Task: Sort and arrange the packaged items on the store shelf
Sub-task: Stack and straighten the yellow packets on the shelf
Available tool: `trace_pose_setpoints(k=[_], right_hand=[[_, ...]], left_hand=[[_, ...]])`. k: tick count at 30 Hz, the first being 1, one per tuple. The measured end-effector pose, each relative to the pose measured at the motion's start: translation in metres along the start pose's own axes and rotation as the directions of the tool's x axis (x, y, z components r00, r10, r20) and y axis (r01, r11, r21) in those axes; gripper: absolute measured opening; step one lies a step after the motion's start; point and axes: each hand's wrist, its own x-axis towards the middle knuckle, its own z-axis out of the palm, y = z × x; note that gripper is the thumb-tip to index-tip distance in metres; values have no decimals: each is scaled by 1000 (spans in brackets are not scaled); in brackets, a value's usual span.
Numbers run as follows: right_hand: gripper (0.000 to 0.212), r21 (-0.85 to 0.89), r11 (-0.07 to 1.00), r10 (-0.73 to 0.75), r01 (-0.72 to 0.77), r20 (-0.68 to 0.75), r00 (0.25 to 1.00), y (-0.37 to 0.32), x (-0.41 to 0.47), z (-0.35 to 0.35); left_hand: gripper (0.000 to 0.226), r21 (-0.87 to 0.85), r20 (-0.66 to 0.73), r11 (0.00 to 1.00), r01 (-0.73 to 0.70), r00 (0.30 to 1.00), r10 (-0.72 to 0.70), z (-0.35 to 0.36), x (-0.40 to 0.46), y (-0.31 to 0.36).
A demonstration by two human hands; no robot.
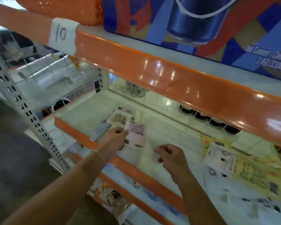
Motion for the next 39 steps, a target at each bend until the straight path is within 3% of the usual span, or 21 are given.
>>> trace_pose_setpoints(k=[4, 9, 12, 14, 16, 18, 22, 26, 28, 32, 39], right_hand=[[14, 0, 1000, 6, -6, 17, 1000, -8, 5, 24], [12, -12, 1000, 27, -27, 8, 1000, -7, 7, 35], [10, -10, 999, 44, -45, -14, 999, -6, 8, 34], [10, -4, 999, 51, -51, -30, 998, -5, 8, 33], [10, -11, 998, 60, -61, -48, 997, -3, 8, 30], [11, -16, 997, 75, -76, -64, 995, 1, 5, 24], [12, -11, 995, 94, -96, -107, 990, 10, -1, 8], [10, 9, 995, 102, -102, -147, 984, 15, -10, -14], [9, 22, 995, 100, -98, -174, 980, 17, -16, -30], [8, 35, 994, 113, -107, -253, 961, 23, -30, -71], [10, -6, 997, 68, -78, -437, 897, 45, -50, -147]], left_hand=[[30, -5, -37, 1000, 9, 999, -9, -27, 21, 1], [22, 215, -104, 976, -38, 993, 62, -47, 34, 10], [26, 405, -103, 911, -82, 986, 134, -56, 42, 14], [29, 610, -58, 786, -106, 983, 177, -61, 43, 17], [28, 816, -43, 571, -92, 975, 219, -60, 39, 21], [24, 912, -60, 404, -71, 951, 304, -54, 33, 29], [9, 913, -12, 374, -162, 907, 422, -36, 24, 35], [29, 867, 151, 327, -376, 824, 546, 1, 9, 36], [28, 849, 238, 273, -452, 789, 566, 23, 1, 34], [29, 748, 381, 261, -610, 717, 584, 72, -20, 26], [27, 690, 494, 241, -683, 687, 532, 144, -65, 11]])
